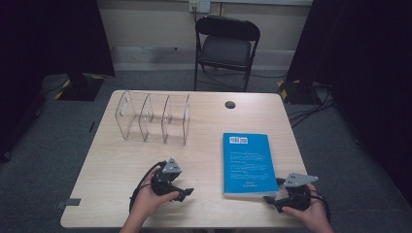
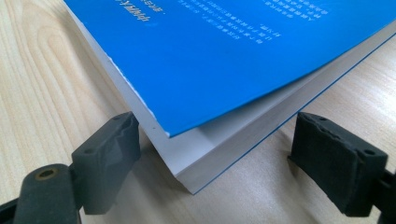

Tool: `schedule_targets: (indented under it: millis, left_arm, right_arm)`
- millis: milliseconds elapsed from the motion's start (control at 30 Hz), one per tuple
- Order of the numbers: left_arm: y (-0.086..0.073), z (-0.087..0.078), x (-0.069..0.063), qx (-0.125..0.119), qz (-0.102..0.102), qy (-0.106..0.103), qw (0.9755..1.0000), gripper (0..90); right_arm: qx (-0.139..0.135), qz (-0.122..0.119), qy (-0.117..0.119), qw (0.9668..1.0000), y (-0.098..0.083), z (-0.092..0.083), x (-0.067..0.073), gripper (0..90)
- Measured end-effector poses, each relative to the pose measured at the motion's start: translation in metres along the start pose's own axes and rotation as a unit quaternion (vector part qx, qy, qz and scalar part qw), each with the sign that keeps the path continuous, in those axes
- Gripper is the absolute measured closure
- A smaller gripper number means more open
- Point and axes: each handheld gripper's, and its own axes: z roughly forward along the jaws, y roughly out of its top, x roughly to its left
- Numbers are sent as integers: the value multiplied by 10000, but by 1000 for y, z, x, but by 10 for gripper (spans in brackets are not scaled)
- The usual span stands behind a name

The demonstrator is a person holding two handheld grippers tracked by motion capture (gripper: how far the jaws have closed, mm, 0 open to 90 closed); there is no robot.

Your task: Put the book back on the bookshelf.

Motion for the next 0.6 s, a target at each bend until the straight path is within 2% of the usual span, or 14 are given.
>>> schedule_targets:
  millis: [133,333,467,600]
  left_arm:
    - [4,4,-6,155,150,-48,9998,182]
    - [11,10,-15,127,332,-116,9993,183]
    - [14,14,-18,81,326,-249,9991,185]
    - [18,20,-21,179,388,-304,9986,183]
  right_arm:
    - [-1,8,5,10000,0,0,0,146]
    - [-1,5,3,10000,1,0,4,197]
    - [66,58,-27,10000,3,-1,5,205]
    - [7,81,-49,10000,1,-1,5,204]
